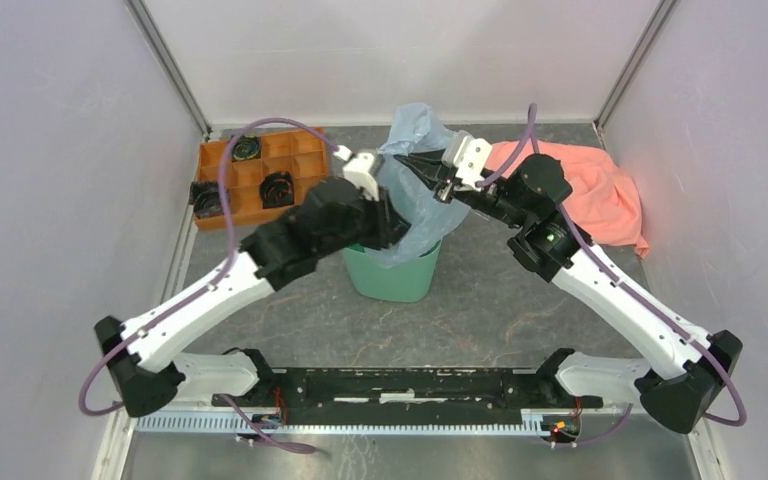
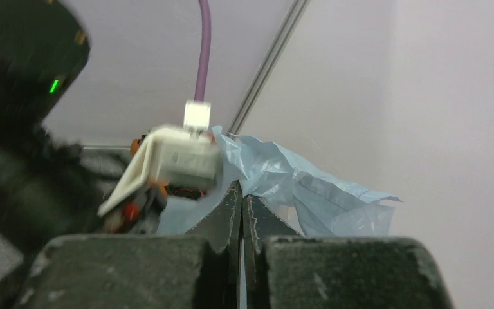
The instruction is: Put the trash bags into the trash bin
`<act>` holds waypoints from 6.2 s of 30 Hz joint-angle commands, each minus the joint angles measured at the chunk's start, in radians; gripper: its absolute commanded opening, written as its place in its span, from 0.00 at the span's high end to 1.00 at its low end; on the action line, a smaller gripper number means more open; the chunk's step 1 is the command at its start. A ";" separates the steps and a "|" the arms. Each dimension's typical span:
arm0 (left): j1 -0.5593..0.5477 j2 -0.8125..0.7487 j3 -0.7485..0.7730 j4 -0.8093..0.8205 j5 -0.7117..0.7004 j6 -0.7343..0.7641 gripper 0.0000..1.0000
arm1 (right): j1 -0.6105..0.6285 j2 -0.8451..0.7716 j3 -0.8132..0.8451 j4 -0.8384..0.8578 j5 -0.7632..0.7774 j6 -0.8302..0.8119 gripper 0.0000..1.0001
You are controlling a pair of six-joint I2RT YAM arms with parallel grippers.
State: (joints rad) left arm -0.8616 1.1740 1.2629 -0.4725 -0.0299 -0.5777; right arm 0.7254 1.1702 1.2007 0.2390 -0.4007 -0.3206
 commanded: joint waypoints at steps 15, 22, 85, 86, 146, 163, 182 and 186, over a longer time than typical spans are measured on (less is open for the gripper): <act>-0.075 -0.223 0.005 -0.039 -0.142 0.007 0.21 | -0.169 0.076 0.022 -0.009 -0.358 0.173 1.00; -0.085 -0.136 -0.032 0.077 0.217 0.012 0.31 | -0.168 0.107 0.040 0.045 -0.369 0.242 1.00; 0.033 0.127 0.156 -0.128 -0.255 0.028 0.34 | -0.156 0.018 -0.197 -0.283 -0.707 0.267 0.99; 0.034 0.119 0.115 -0.120 -0.239 0.023 0.37 | -0.156 0.013 -0.220 -0.232 -0.683 0.308 0.99; 0.050 -0.189 -0.031 -0.078 0.090 -0.180 0.98 | 0.067 -0.156 -0.387 0.051 -0.005 0.713 0.62; 0.050 -0.225 -0.015 -0.179 0.033 -0.108 0.98 | 0.071 -0.081 -0.061 -0.322 0.220 0.671 0.09; 0.050 -0.251 -0.056 -0.197 -0.009 -0.100 0.98 | 0.329 0.223 0.252 -0.481 0.954 0.344 0.18; 0.050 -0.254 -0.050 -0.205 -0.022 -0.097 0.98 | 0.332 0.282 0.311 -0.492 0.921 0.277 0.29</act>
State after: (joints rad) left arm -0.8135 0.9367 1.2083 -0.6666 -0.0212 -0.7139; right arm 1.0477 1.4105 1.4307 -0.2535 0.4767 0.0708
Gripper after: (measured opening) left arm 0.029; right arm 0.781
